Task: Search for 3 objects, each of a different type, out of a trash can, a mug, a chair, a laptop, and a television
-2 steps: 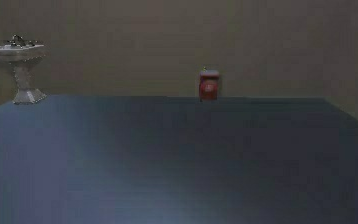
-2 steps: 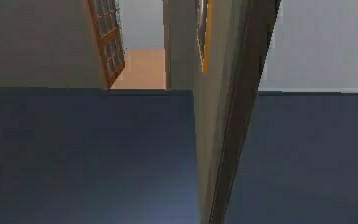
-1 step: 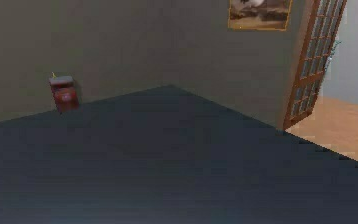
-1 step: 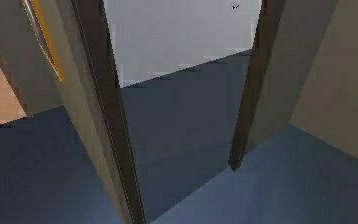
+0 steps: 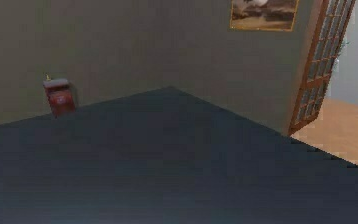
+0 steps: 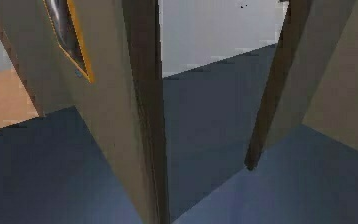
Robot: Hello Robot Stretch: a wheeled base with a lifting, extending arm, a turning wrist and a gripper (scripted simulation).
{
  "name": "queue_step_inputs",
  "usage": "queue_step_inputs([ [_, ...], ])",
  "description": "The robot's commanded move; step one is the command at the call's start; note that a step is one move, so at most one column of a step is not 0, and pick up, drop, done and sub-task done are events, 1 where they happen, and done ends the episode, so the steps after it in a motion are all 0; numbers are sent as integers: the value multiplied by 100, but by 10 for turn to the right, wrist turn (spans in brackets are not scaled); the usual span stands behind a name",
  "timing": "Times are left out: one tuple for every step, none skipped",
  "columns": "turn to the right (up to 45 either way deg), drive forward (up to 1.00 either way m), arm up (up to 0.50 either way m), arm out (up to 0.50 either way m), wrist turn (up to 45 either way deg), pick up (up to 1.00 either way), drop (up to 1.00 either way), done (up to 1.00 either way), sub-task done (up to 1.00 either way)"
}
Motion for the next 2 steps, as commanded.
queue_step_inputs([
  [420,0,0,0,0,0,0,0,0],
  [0,100,0,0,0,0,0,0,0],
])
